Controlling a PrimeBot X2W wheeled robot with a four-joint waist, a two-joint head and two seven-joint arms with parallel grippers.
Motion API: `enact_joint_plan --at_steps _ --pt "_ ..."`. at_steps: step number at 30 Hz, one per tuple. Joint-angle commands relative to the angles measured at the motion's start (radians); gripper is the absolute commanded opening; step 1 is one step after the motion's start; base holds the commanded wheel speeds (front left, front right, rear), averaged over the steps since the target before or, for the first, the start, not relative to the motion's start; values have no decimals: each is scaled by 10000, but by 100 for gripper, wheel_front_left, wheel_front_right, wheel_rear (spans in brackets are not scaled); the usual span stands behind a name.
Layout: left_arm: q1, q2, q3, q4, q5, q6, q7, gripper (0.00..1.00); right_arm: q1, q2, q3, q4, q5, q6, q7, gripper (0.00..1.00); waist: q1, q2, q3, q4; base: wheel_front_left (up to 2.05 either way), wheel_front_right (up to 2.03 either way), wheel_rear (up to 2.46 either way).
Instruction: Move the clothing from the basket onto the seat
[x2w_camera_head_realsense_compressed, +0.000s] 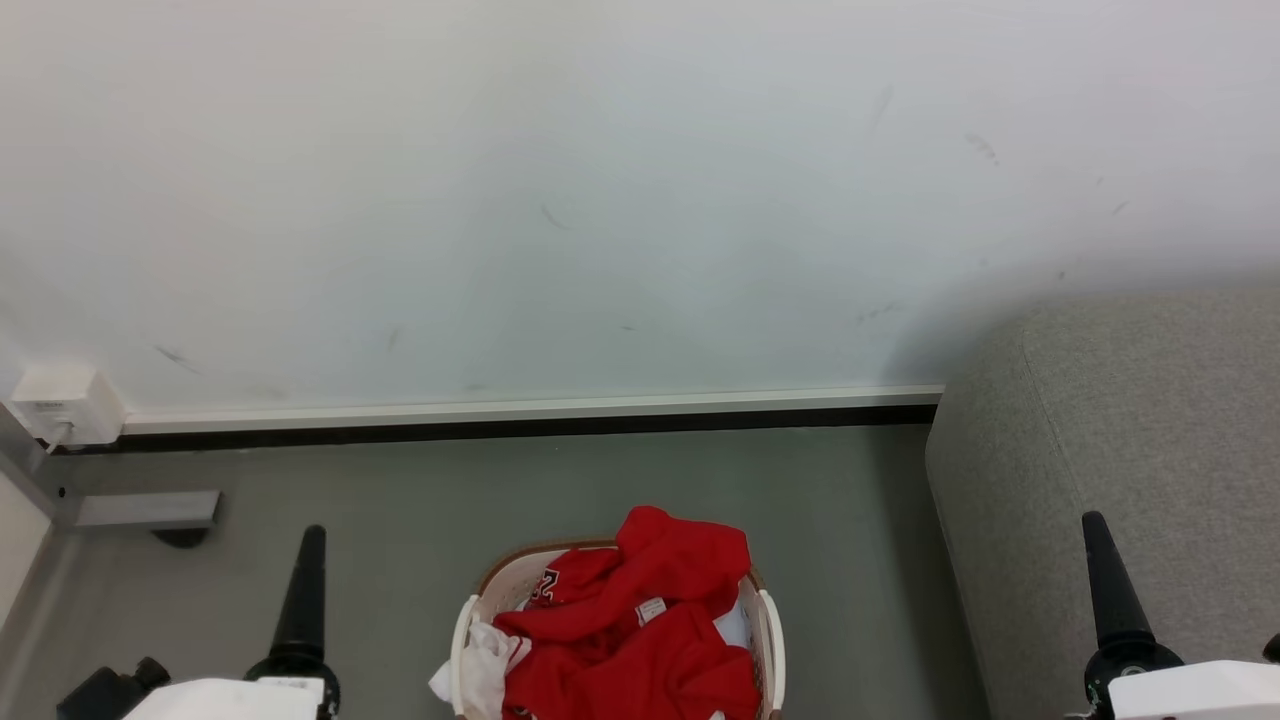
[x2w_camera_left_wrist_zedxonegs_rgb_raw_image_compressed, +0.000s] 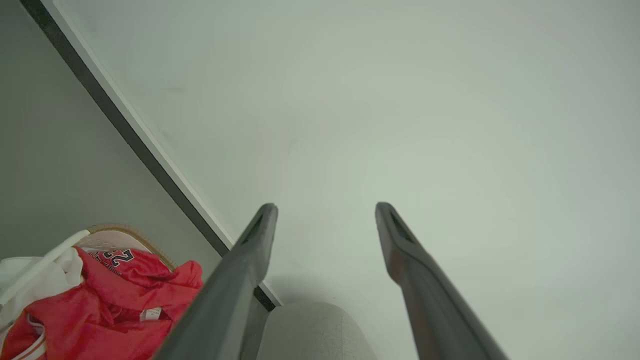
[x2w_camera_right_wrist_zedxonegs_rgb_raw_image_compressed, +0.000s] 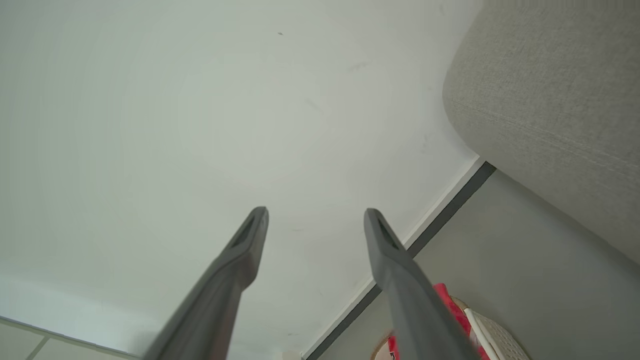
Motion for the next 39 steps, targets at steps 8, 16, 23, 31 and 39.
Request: enact_joint_plan --at_steps 8,16,23,31,39 --pt "-10 79 -115 -212 2468 -61 -376 100 -226 -196 257 -348 -2032 -6 -392 100 0 0 -18 -12 0 0 0" --pt "27 98 -156 -58 4113 103 -636 100 -152 -148 241 -413 -3747 -7 -666 100 0 0 -32 -11 0 0 0" --pt "18 103 -159 -50 4968 192 -834 100 -144 -111 400 -257 -4813 -8 -860 100 0 0 -49 1 0 0 0" --pt "55 106 -175 -3 5868 222 -1077 100 -242 -156 736 -50 -5647 -10 -1096 100 0 0 -94 21 0 0 0" --pt "52 113 -214 -12 6761 224 -1286 100 -291 -225 848 27 -6404 -11 -1329 100 0 0 -145 44 0 0 0"
